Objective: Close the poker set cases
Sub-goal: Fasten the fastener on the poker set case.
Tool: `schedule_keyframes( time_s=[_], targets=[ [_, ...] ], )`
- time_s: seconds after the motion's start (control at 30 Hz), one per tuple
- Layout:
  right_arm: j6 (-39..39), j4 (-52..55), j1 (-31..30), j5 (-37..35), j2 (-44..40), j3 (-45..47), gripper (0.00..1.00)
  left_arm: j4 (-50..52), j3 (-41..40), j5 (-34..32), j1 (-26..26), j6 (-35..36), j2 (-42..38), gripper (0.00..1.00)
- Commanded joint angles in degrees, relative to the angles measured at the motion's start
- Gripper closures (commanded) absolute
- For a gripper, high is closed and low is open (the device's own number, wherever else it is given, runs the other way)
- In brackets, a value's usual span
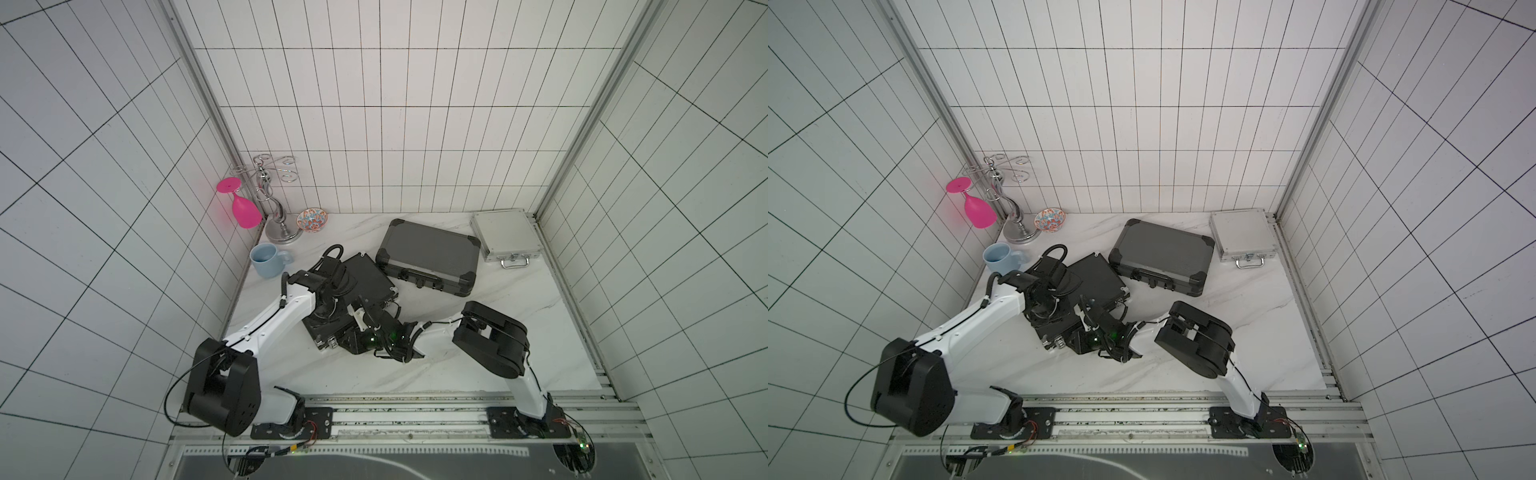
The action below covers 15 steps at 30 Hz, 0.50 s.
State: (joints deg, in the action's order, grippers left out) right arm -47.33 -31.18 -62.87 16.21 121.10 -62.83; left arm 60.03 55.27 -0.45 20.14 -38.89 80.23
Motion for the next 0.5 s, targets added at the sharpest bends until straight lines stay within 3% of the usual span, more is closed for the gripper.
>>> schedule_keyframes(
  time_s=[0.0,0.27,0.47],
  targets=[
    [-0.2,2.9,2.4,-4.6,0.5,1.6,0.74,-1.5,-2.2,-1.9,-0.5,0.4,0.5,0.96],
    [0.0,3.4,2.1,-3.7,0.0,0.3,0.69,1.5,-2.6,-3.7,-1.2,3.8,4.2,0.96],
    [1.5,4.7,1.5,-4.3,1.2,-1.3,0.69,-0.1,-7.4,-1.7,-0.9,4.0,6.9,0.96]
  ],
)
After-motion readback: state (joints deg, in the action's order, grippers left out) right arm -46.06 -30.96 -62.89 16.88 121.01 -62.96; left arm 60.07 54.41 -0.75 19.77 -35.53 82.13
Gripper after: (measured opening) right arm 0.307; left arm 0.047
